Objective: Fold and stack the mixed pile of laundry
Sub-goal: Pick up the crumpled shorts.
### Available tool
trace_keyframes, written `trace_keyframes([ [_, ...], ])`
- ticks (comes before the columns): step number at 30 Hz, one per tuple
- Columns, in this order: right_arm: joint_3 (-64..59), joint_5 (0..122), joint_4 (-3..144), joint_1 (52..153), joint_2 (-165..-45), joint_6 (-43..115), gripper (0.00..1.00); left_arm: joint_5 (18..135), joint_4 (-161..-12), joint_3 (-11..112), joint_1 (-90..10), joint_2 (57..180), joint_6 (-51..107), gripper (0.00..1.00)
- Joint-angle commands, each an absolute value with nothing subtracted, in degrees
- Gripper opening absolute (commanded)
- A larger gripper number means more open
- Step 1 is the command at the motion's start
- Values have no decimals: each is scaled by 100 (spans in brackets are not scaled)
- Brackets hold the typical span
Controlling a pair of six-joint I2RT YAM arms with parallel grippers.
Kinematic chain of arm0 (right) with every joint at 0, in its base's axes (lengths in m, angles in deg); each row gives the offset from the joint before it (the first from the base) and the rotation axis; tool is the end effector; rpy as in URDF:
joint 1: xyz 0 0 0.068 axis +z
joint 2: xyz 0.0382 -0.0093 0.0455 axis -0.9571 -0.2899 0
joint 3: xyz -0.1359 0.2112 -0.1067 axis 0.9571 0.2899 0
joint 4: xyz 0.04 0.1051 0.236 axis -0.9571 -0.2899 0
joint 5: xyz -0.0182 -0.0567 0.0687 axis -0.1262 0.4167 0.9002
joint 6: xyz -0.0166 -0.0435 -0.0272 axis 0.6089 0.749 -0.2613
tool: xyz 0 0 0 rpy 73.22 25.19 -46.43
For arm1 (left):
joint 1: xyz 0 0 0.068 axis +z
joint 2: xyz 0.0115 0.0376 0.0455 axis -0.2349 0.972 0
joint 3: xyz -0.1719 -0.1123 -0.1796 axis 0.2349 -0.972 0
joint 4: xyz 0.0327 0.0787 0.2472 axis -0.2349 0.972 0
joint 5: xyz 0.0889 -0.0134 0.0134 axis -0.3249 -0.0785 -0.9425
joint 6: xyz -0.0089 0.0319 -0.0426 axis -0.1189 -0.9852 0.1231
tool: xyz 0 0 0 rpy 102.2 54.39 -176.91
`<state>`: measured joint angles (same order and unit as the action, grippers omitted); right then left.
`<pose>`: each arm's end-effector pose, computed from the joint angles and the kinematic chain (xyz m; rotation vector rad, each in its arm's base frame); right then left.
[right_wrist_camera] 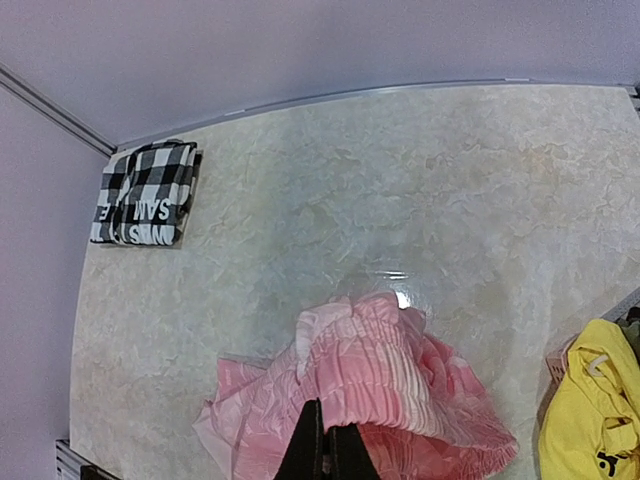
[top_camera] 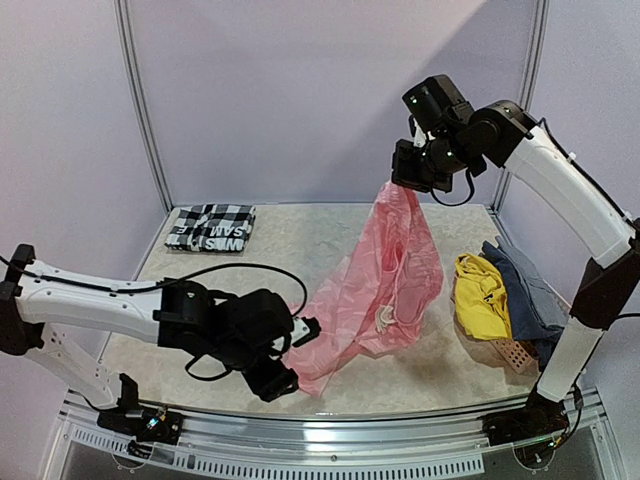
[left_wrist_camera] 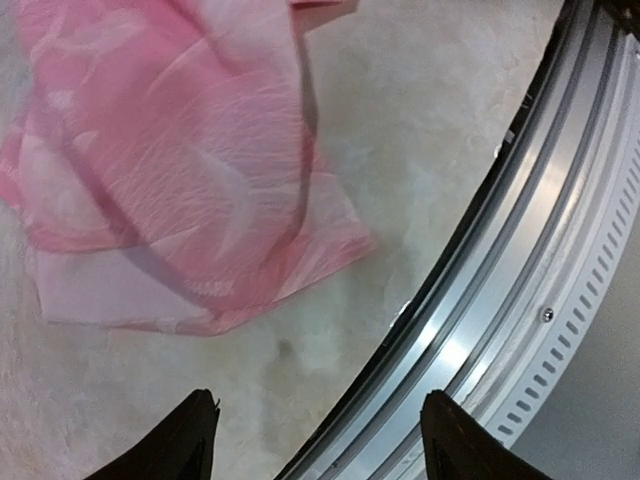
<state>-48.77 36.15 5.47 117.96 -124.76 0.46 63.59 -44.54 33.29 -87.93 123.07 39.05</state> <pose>0.2587 0.2422 0.4402 0.0929 2.3447 0.4193 0.0754 -0.2583 0.2252 1.1881 2.4931 -0.3846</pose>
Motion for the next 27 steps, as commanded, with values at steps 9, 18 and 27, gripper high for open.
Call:
trace_keyframes([
  [9, -4049, 3795, 811, 11754, -11898, 50, 0, 6203, -4482, 4382, -9270, 14108, 3117, 66],
  [18, -3744, 3811, 783, 11695, -11657, 45, 0, 6106, -4613, 4546, -9273, 14739, 2950, 59],
  [27, -3675, 3870, 753, 11668, -11629, 84, 0, 5875, -4716, 4842, -9276, 15106, 2795, 53],
])
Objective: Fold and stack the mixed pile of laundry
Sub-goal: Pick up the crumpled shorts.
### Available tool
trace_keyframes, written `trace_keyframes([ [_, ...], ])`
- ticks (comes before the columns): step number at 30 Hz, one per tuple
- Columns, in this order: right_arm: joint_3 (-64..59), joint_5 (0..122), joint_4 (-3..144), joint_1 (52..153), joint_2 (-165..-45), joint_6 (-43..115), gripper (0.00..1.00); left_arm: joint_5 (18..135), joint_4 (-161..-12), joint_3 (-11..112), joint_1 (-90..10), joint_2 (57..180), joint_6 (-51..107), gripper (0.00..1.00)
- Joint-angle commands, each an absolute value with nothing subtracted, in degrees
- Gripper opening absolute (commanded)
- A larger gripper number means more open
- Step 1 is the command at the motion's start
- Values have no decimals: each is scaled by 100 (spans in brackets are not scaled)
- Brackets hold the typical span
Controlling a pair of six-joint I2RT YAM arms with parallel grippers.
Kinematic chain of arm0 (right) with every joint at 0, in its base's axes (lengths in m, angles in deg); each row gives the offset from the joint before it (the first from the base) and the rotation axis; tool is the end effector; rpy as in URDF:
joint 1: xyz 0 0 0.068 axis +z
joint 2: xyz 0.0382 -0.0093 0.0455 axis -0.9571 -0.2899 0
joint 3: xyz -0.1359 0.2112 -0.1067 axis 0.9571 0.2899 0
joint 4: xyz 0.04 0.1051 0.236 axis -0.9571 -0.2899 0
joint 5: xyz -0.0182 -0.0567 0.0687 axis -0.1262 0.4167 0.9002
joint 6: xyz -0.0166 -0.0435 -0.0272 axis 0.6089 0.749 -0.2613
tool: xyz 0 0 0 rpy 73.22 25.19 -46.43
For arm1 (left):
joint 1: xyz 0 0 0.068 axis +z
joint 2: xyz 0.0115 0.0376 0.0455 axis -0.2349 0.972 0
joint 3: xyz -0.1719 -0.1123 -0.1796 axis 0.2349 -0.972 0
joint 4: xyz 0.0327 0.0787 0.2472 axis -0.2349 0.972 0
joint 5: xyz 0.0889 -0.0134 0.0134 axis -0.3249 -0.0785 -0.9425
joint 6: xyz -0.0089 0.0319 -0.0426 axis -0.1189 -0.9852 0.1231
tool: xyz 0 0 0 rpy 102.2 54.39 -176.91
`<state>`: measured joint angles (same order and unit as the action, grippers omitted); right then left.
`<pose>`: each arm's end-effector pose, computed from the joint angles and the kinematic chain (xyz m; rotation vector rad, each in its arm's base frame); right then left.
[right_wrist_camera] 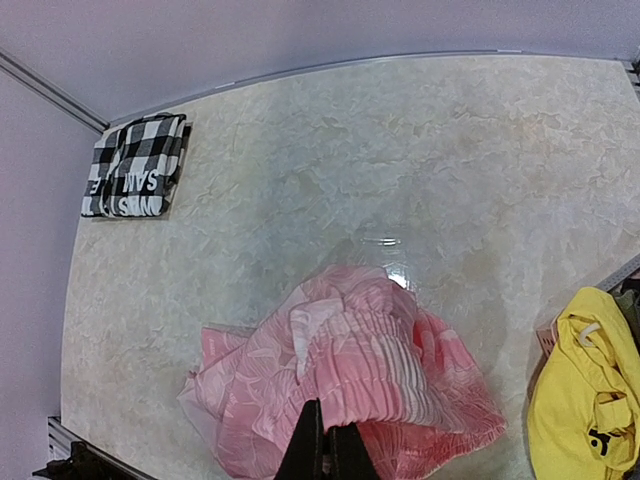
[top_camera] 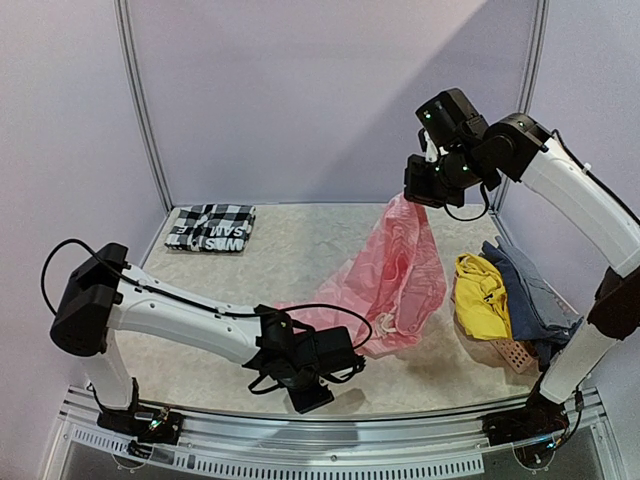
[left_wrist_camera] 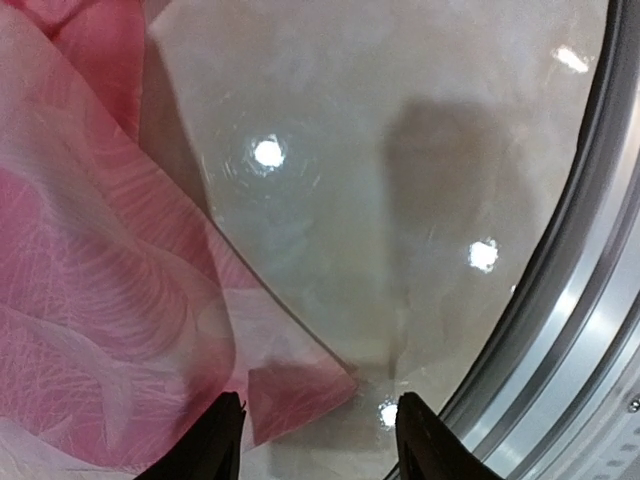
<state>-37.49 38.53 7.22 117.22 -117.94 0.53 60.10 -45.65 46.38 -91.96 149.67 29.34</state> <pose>0.2436 0.2231 0.4239 0.0797 2.4028 0.4150 0.0754 -0.3413 0.1539 1.5445 2.4318 -0.0845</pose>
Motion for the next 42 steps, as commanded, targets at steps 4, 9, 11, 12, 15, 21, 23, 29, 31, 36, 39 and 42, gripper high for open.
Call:
trace_keyframes([
  [4, -3648, 3904, 764, 11657, -11629, 94, 0, 5813, -4678, 4903, -9274, 15268, 2718, 49],
  [9, -3635, 3936, 749, 11633, -11629, 111, 0, 5789, -4767, 4727, -9276, 15285, 2713, 46],
  [11, -3631, 3937, 745, 11622, -11629, 124, 0, 5756, -4772, 4667, -9275, 15259, 2733, 45],
  [12, -3626, 3940, 744, 11613, -11629, 123, 0, 5745, -4767, 4635, -9276, 15233, 2745, 45],
  [15, -3627, 3952, 731, 11596, -11629, 137, 0, 5708, -4840, 4454, -9276, 15148, 2796, 41],
  [21, -3626, 3998, 705, 11569, -11655, 167, 0, 5489, -4966, 4287, -9250, 15130, 2749, 30],
  [23, -3622, 4010, 690, 11557, -11669, 179, 0, 5438, -4989, 4282, -9204, 15099, 2704, 28],
  [29, -3611, 4060, 679, 11531, -11699, 205, 0, 5474, -5104, 4137, -8929, 14998, 2652, 12],
  [31, -3596, 4072, 677, 11521, -11715, 207, 0, 5490, -5136, 4086, -8852, 14907, 2642, 8],
  [36, -3591, 4146, 704, 11475, -11744, 223, 0, 5455, -4963, 4176, -8745, 14703, 2644, 2],
  [39, -3571, 4153, 713, 11475, -11720, 280, 0, 5349, -4822, 4219, -8688, 14456, 2782, 0],
  [42, -3484, 4180, 775, 11466, -11640, 333, 0, 5225, -4660, 4220, -8610, 14018, 2995, 0],
])
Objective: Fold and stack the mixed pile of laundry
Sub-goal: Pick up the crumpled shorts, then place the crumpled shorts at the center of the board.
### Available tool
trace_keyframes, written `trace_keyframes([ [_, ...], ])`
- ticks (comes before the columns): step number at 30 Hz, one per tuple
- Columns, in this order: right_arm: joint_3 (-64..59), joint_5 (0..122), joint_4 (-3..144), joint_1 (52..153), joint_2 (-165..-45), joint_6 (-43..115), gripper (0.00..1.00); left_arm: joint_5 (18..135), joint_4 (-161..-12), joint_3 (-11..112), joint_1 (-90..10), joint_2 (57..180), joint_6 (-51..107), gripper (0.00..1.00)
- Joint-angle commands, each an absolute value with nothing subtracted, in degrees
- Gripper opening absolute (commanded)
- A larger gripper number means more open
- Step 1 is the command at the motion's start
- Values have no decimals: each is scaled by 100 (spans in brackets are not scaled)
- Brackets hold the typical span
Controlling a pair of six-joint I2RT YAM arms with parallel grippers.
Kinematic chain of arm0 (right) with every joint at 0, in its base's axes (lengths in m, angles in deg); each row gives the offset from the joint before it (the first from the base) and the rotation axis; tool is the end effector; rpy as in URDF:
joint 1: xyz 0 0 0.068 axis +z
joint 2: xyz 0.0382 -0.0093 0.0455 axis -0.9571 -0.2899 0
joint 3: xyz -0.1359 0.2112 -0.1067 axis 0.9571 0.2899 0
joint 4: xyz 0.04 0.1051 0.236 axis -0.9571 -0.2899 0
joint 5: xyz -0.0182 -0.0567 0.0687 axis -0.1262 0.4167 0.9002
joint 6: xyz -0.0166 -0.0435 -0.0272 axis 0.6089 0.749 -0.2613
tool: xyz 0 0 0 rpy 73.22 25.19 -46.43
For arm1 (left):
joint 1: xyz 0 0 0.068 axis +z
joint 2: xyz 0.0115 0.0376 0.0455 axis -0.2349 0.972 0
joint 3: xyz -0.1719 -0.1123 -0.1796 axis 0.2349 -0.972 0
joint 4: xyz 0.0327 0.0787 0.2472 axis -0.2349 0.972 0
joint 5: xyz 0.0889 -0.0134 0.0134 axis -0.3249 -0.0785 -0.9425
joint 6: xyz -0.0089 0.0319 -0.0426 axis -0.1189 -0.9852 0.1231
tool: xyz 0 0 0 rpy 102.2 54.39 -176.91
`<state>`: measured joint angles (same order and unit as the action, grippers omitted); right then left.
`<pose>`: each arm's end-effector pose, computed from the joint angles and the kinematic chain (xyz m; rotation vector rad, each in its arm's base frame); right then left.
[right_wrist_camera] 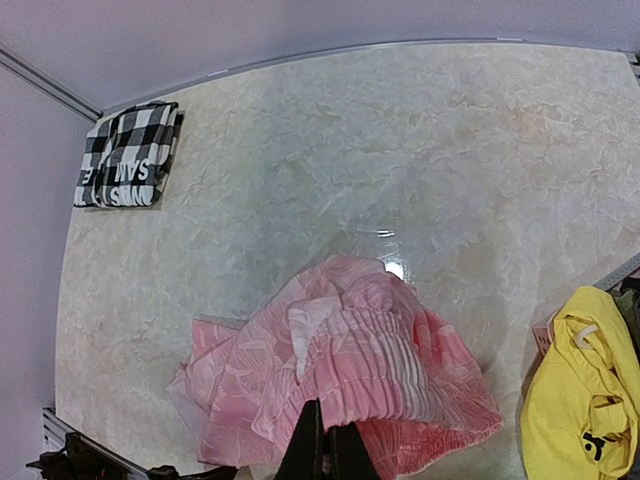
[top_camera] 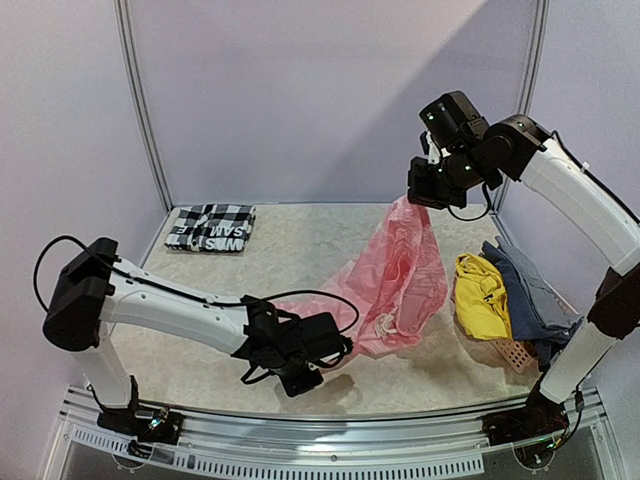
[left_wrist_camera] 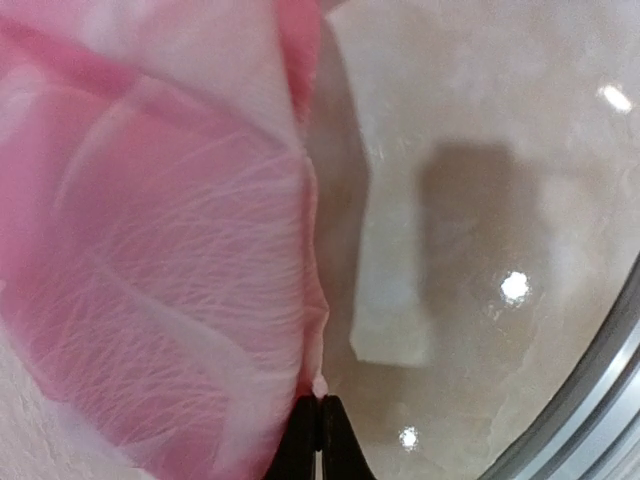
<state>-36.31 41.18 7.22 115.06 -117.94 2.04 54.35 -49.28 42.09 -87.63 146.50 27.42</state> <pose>0.2516 0.2158 0.4176 0.0694 2.4362 0.4156 0.1011 -0.3224 0.1551 1.4210 2.3900 0.0008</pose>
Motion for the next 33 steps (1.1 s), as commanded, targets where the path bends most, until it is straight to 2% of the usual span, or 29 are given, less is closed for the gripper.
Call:
trace_keyframes([
  [1, -3447, 4197, 806, 11464, -11582, 345, 0, 5165, -4599, 4214, -8583, 13862, 3070, 0],
  [18, -3108, 4637, 1275, 11468, -10847, 292, 0, 4886, -3704, 4332, -7767, 11837, 3657, 0],
  [33, -3487, 5822, 1687, 11471, -10430, 353, 0, 4515, -2611, 5697, -6462, 10515, 3585, 0],
])
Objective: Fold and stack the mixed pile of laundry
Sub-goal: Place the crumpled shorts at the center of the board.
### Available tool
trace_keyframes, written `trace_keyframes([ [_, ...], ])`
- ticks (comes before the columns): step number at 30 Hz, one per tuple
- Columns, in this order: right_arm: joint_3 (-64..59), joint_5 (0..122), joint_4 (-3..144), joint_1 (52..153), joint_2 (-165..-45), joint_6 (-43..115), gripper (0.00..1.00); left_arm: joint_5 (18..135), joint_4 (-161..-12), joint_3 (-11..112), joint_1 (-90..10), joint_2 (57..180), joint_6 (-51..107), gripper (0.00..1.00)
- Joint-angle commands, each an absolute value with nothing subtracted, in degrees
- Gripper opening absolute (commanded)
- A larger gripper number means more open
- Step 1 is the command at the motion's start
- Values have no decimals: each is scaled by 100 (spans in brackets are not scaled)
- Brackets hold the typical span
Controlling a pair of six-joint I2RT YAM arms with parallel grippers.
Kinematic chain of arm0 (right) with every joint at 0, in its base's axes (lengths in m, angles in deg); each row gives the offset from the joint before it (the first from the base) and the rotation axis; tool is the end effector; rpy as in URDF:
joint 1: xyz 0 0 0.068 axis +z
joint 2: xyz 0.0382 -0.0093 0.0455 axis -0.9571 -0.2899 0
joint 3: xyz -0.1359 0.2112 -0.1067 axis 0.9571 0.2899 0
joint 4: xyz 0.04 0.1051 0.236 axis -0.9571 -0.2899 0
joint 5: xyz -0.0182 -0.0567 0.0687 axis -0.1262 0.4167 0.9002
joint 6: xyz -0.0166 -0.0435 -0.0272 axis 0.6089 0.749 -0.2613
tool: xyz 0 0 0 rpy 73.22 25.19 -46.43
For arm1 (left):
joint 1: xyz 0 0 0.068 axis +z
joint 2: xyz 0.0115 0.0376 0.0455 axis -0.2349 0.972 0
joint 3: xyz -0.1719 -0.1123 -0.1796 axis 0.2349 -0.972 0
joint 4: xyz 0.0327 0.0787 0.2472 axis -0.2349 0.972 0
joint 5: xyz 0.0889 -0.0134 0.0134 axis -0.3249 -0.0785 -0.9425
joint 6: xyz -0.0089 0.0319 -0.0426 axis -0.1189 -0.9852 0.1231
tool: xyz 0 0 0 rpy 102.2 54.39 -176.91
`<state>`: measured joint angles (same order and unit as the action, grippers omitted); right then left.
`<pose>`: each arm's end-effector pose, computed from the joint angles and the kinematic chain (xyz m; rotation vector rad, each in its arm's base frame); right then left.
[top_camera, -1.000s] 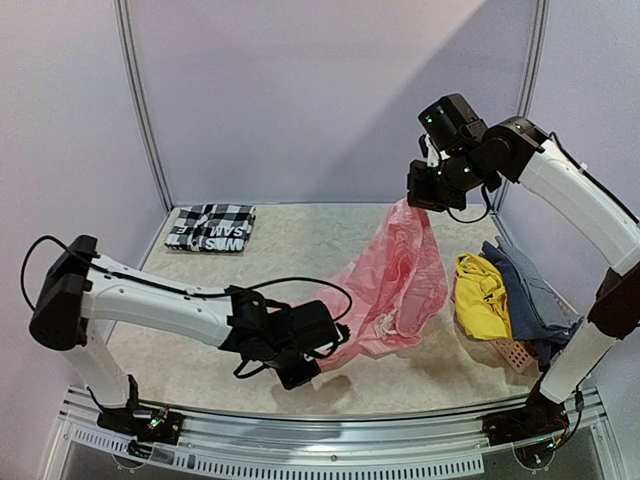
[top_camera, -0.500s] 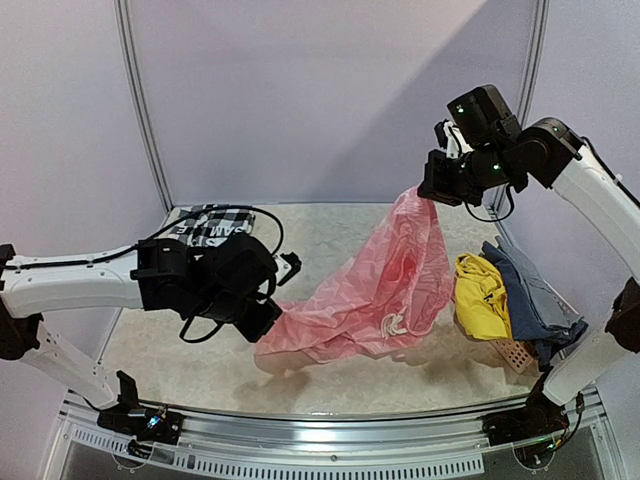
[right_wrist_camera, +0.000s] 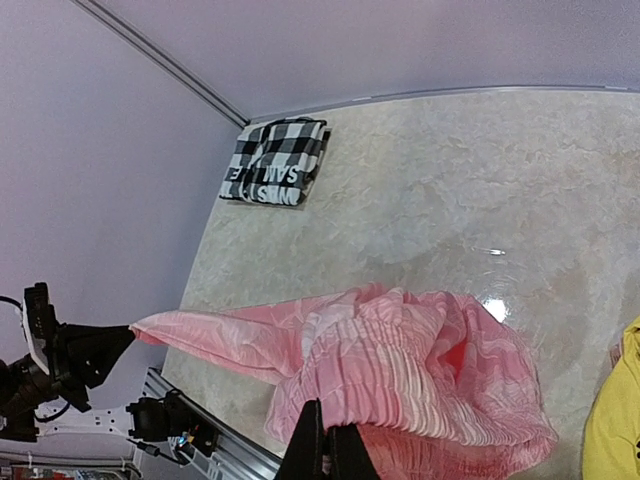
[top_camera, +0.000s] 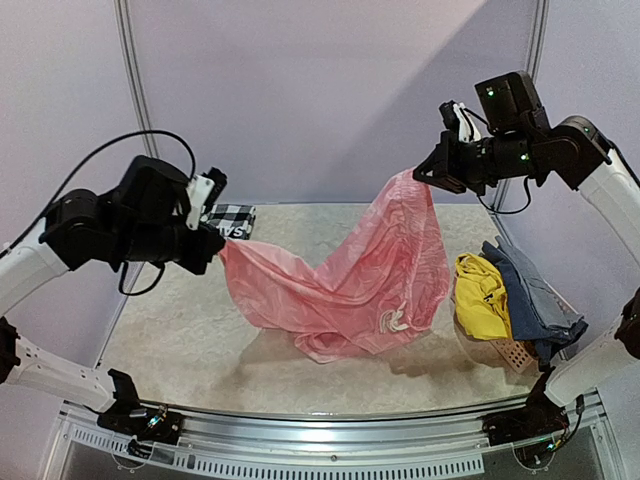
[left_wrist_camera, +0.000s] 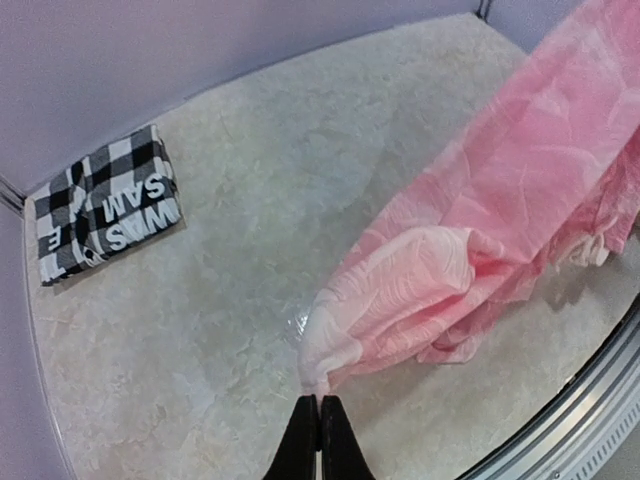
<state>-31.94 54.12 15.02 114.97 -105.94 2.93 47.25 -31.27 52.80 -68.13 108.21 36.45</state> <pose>0.2067 0.1856 0.4657 -0.0517 2.2718 0.8181 0.1377 -0.1713 0.3783 0.5078 2.2256 -0.2490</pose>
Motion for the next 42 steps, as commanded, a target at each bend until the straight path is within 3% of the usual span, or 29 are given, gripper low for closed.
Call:
trace_keyframes([
  [1, -3524, 5864, 1660, 11463, -10413, 352, 0, 4498, -2536, 5803, -6359, 10433, 3570, 0],
  [13, -3504, 6272, 1748, 11470, -9757, 363, 0, 3961, -1618, 7440, -5656, 9953, 3278, 0],
  [24, -3109, 7486, 3513, 11463, -9066, -168, 0, 3212, -1124, 9392, -5630, 9935, 2759, 0],
  [37, -5004, 7928, 3786, 12502, -11132, -643, 0, 2761, -763, 11062, -5648, 9804, 2256, 0],
  [42, -4731, 6866, 3119, 12575, -11291, -768, 0, 3156, -683, 10711, -5648, 9711, 2570, 0],
])
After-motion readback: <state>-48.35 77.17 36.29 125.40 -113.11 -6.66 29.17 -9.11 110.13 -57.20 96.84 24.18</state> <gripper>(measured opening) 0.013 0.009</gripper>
